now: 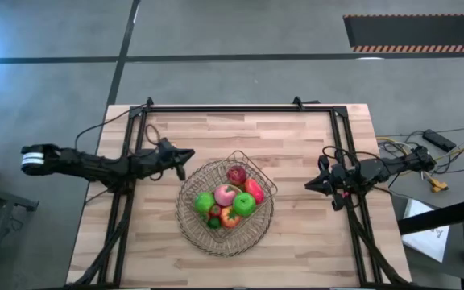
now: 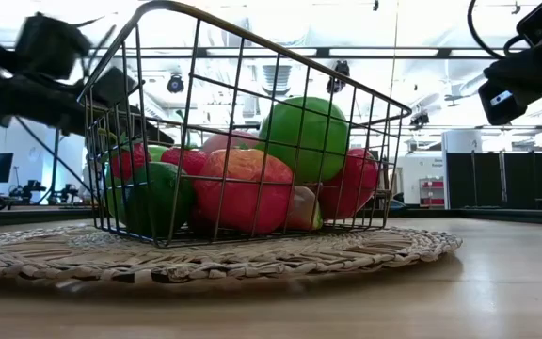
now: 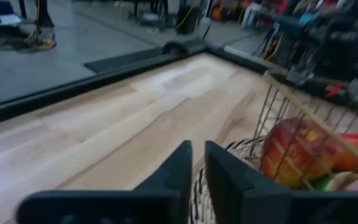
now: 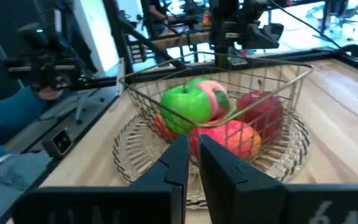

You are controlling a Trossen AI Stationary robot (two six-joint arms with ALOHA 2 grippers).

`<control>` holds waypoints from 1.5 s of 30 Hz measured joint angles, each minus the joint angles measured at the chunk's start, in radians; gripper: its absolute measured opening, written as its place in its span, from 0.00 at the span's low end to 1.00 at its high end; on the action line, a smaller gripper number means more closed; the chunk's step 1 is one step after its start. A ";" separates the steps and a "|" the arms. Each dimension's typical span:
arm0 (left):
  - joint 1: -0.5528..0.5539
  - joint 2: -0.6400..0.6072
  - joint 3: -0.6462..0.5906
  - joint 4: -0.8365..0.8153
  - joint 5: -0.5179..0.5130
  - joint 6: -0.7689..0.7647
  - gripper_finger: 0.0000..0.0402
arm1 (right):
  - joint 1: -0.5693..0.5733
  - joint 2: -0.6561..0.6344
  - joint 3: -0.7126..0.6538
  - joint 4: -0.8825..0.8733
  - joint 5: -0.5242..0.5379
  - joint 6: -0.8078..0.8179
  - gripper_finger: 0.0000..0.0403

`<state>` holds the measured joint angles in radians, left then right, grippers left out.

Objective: Build produce basket
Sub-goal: Return to Home Position

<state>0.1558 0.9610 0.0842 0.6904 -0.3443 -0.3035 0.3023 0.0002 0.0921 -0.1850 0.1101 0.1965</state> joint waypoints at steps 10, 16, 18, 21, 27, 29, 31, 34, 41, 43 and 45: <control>0.002 -0.337 -0.074 -0.156 0.017 0.030 0.01 | 0.000 0.000 -0.013 0.006 -0.035 -0.050 0.07; 0.002 -0.485 -0.074 -0.290 0.026 0.064 0.00 | -0.002 0.000 -0.013 0.002 -0.032 -0.062 0.07; 0.002 -0.526 -0.074 -0.363 0.026 0.078 0.00 | -0.002 0.000 -0.013 0.001 -0.031 -0.073 0.07; 0.003 -0.620 -0.075 -0.458 0.026 0.082 0.00 | -0.014 0.000 -0.013 0.000 -0.017 -0.085 0.07; 0.004 -0.817 -0.076 -0.630 0.034 0.102 0.00 | -0.076 0.000 -0.013 -0.003 -0.005 -0.086 0.07; 0.004 -0.879 -0.076 -0.634 0.077 0.123 0.00 | -0.097 0.000 -0.013 -0.003 -0.005 -0.084 0.07; 0.004 -0.944 -0.076 -0.643 0.136 0.139 0.00 | -0.115 0.000 -0.013 -0.003 -0.006 -0.076 0.07; 0.004 -0.936 -0.076 -0.641 0.165 0.155 0.00 | -0.126 0.000 -0.013 -0.004 -0.012 -0.059 0.07; 0.002 -0.904 -0.078 -0.654 0.255 0.166 0.00 | -0.126 0.002 -0.055 0.134 -0.021 -0.031 0.07; 0.001 -0.916 -0.078 -0.653 0.267 0.184 0.00 | -0.127 0.004 -0.064 0.157 -0.032 -0.053 0.07; 0.001 -0.928 -0.078 -0.649 0.268 0.193 0.00 | -0.127 0.000 -0.071 0.181 -0.011 -0.063 0.07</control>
<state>0.1570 0.0332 0.0059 0.0419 -0.0761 -0.1103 0.1757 0.0000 0.0207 -0.0041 0.0995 0.1337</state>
